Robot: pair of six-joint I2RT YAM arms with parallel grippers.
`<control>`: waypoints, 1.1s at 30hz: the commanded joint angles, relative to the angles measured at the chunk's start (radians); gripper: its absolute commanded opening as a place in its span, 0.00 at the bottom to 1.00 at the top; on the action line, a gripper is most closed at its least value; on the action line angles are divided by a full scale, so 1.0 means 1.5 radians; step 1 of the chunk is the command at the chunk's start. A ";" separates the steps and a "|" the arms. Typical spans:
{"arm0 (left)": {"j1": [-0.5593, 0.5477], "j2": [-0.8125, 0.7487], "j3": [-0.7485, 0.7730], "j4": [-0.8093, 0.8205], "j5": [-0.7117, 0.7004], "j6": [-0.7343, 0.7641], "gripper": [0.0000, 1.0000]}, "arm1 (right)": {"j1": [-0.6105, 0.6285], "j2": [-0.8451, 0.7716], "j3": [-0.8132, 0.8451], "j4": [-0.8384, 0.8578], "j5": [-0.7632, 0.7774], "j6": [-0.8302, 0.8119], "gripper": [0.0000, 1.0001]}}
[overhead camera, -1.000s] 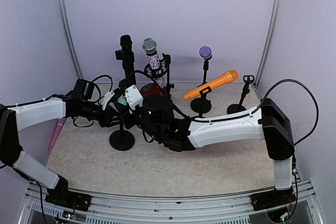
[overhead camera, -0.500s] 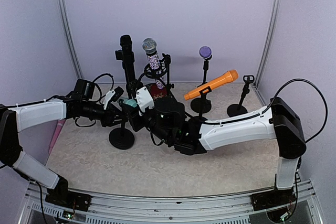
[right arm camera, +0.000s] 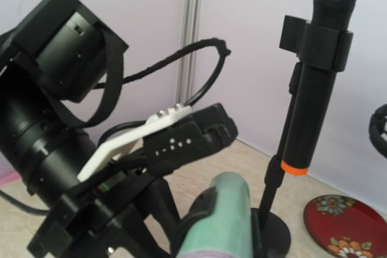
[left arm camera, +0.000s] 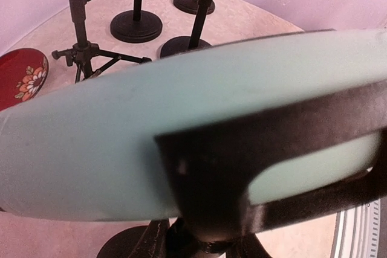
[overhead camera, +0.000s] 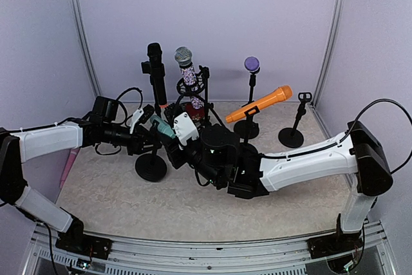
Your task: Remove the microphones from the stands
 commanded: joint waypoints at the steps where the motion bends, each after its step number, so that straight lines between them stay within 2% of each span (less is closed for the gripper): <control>1: 0.081 0.020 -0.004 0.037 -0.160 -0.047 0.00 | 0.050 -0.120 -0.013 0.075 0.045 -0.034 0.00; 19: 0.069 0.037 0.024 0.028 -0.129 -0.051 0.00 | 0.084 -0.200 -0.051 0.035 0.080 -0.081 0.00; 33: -0.025 0.075 0.115 0.019 -0.055 -0.079 0.00 | 0.085 -0.256 -0.081 0.031 0.138 -0.132 0.00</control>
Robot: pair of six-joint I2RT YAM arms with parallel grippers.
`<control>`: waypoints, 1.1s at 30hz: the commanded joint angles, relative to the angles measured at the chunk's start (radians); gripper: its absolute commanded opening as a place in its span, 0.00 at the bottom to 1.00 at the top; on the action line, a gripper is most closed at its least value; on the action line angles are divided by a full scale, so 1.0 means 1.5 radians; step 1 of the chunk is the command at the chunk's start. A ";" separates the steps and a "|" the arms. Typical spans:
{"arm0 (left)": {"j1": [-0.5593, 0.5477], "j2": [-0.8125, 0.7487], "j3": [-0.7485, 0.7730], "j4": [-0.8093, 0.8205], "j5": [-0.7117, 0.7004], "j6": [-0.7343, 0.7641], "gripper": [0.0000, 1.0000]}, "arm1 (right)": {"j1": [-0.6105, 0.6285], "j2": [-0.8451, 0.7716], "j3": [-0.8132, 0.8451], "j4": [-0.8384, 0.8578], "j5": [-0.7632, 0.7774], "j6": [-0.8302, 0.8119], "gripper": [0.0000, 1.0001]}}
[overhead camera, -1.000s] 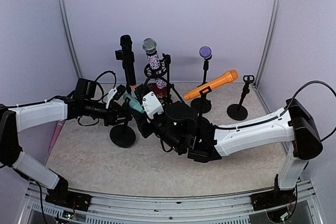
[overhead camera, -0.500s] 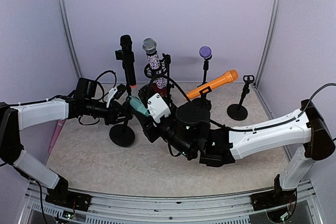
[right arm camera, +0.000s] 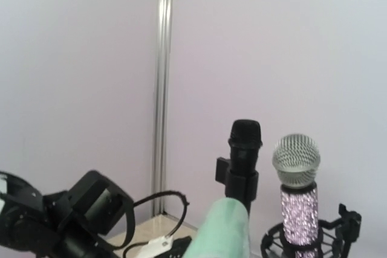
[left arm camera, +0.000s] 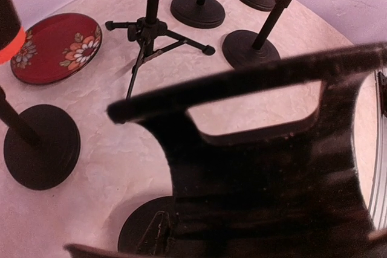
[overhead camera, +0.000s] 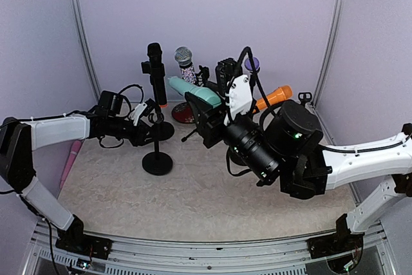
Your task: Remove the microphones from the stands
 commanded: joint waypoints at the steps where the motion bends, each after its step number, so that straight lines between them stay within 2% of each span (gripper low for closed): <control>1: -0.038 -0.003 0.053 0.021 0.055 -0.022 0.03 | -0.001 -0.001 -0.023 0.006 0.032 -0.013 0.00; 3: -0.050 -0.003 0.064 0.014 0.078 -0.025 0.11 | -0.001 0.003 -0.022 0.002 0.032 -0.009 0.00; 5: -0.054 -0.006 0.069 0.000 0.095 -0.024 0.25 | -0.003 0.010 -0.017 -0.005 0.032 -0.007 0.00; 7: -0.053 -0.011 0.067 -0.022 0.100 -0.003 0.40 | -0.003 0.018 -0.012 -0.014 0.030 -0.002 0.00; 9: -0.052 -0.018 0.061 -0.066 0.094 0.035 0.60 | -0.007 0.025 -0.008 -0.025 0.025 0.007 0.00; 14: -0.034 -0.058 0.042 -0.146 0.074 0.134 0.98 | -0.016 0.040 0.008 -0.059 0.003 0.039 0.00; 17: 0.001 -0.097 0.056 -0.211 0.076 0.196 0.99 | -0.019 0.050 0.026 -0.090 -0.016 0.058 0.00; 23: 0.091 -0.190 0.105 -0.382 0.078 0.388 0.99 | -0.052 0.097 0.094 -0.210 -0.148 0.164 0.00; 29: 0.091 -0.242 0.125 -0.511 0.050 0.531 0.99 | -0.085 0.193 0.211 -0.303 -0.307 0.244 0.00; 33: 0.070 -0.256 0.139 -0.570 0.061 0.577 0.91 | -0.096 0.248 0.270 -0.301 -0.377 0.269 0.00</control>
